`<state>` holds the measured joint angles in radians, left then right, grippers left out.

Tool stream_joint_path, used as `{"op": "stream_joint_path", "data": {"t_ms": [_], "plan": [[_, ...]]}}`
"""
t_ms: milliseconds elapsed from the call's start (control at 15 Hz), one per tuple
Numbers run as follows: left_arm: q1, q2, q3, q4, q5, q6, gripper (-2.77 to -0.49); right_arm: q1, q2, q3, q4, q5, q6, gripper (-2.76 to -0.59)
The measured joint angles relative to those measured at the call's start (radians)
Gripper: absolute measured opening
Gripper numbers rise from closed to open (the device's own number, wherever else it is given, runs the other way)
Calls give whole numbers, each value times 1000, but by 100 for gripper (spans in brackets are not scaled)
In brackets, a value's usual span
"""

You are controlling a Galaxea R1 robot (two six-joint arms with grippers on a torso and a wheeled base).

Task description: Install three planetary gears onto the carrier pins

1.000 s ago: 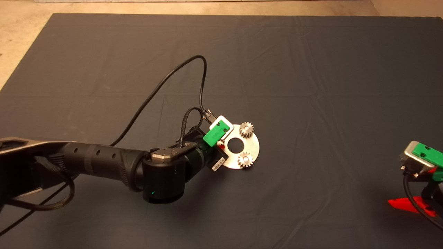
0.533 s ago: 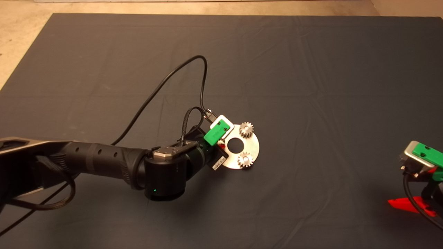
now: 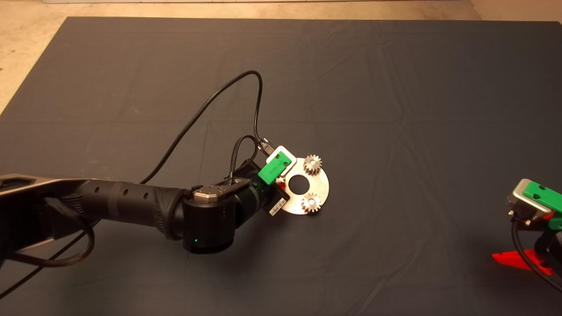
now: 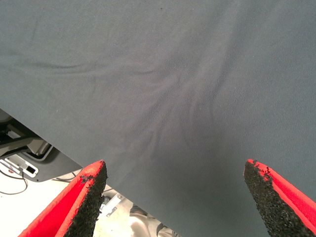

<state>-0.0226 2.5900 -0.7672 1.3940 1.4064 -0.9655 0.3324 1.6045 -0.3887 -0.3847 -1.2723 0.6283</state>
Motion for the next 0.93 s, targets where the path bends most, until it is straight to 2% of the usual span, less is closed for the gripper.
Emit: {"op": "stream_joint_path", "data": {"t_ms": [467, 733, 933], "plan": [[0, 0, 0, 1, -5, 0, -224, 0, 0, 0, 0, 0, 0, -131], [-3, 0, 0, 6, -12, 0, -221, 0, 0, 0, 0, 0, -4, -131], [-3, -5, 0, 6, -13, 0, -205, 0, 0, 0, 0, 0, -6, -131]]}}
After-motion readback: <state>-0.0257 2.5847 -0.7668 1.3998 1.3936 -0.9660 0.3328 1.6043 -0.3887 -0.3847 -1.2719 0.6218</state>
